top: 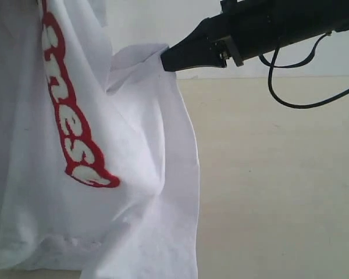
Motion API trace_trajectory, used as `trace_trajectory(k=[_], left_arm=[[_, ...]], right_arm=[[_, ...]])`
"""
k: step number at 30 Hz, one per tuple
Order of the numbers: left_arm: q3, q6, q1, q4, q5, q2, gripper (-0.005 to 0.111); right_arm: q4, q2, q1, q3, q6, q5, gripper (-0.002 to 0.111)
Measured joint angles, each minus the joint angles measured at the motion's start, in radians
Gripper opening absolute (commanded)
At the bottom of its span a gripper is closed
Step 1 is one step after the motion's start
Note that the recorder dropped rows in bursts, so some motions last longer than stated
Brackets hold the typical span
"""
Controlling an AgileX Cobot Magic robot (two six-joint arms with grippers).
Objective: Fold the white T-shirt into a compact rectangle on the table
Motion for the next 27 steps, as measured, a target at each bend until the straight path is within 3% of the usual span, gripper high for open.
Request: trace_trajectory(k=[27], left_arm=[[0.0,0.108,0.0,-0.051,-0.011,0.146,0.005]], right_arm=[[-0.055,0.0,0.0,0.0,0.052,-0.145,0.0]])
